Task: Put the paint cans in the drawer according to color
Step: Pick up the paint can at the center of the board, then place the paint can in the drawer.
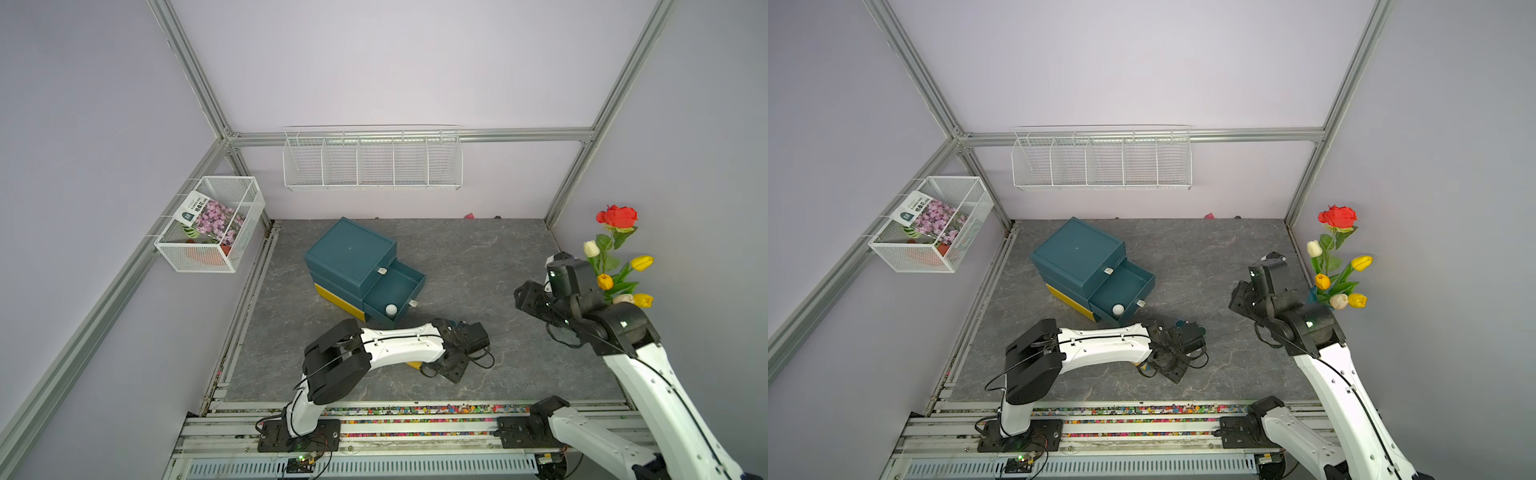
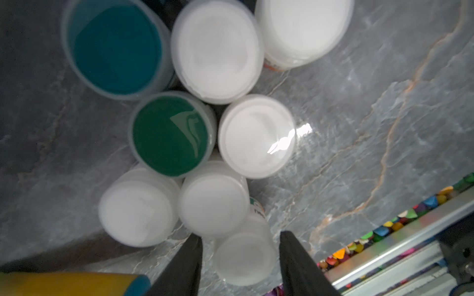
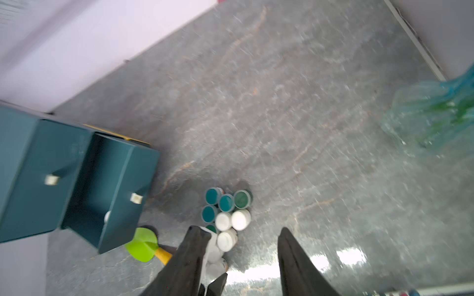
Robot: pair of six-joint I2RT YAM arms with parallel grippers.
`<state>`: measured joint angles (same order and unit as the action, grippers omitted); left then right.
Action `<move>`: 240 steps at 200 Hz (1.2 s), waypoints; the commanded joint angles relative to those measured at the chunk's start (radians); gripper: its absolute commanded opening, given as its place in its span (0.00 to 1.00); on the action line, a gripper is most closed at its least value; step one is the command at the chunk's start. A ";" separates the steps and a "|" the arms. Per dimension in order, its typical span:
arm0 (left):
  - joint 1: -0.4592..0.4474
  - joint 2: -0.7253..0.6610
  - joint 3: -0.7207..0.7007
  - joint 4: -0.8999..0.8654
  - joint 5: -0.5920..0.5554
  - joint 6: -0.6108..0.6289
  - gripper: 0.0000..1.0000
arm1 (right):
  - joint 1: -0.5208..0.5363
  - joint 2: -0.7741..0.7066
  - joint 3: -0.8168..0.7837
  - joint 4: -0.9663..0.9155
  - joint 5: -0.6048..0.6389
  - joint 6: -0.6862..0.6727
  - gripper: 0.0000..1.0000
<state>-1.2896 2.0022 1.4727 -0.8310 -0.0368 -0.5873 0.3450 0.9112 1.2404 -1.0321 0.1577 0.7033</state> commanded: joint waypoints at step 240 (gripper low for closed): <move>0.154 -0.272 0.346 -0.446 -0.230 0.025 0.18 | -0.005 -0.064 0.080 0.257 -0.288 -0.217 0.42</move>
<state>-1.2335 1.7584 1.7252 -1.1282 -0.1680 -0.6014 0.3443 0.8295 1.3006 -0.8127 -0.1459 0.4740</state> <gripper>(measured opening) 0.373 0.421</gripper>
